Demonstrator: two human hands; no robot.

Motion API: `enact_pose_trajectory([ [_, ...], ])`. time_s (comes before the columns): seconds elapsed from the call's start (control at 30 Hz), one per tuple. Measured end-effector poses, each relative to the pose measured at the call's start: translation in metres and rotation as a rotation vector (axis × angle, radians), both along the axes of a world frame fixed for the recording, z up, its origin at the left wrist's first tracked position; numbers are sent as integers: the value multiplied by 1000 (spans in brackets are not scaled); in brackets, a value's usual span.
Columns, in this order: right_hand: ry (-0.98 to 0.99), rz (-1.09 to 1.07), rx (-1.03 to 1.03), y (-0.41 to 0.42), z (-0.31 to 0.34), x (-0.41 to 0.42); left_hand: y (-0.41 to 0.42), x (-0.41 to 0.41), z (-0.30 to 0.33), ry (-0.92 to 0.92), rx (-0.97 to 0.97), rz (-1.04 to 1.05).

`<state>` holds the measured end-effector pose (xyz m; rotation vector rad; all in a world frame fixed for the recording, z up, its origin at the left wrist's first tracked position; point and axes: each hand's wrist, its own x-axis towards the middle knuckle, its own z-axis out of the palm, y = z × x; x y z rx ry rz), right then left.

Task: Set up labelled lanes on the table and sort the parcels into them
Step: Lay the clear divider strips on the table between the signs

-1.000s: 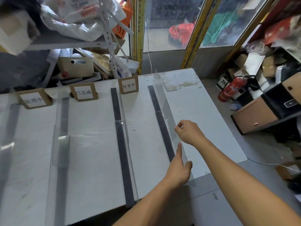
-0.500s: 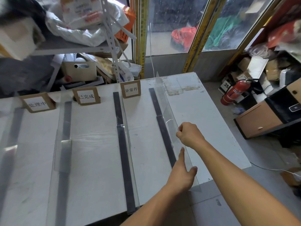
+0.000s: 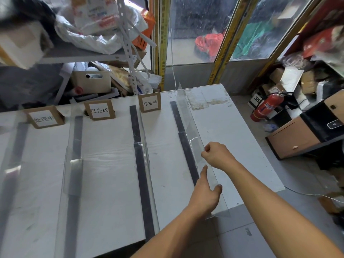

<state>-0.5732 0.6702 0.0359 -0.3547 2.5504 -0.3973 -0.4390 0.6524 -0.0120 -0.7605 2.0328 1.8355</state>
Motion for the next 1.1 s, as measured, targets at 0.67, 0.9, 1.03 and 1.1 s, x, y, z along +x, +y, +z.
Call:
enact_pose_trajectory([
  [0.67,399,241,-767,-170,132,137,-247,106,168,460,-523,382],
  [0.9,343,372,-888,-277,163,258,-369,258,197,460,-721,479],
  [1.03,291,439,-923,-336,166,327,-424,339,202,421,-786,548],
  [1.1,264,467,-934,-357,167,353,-442,366,205,411,-799,583],
])
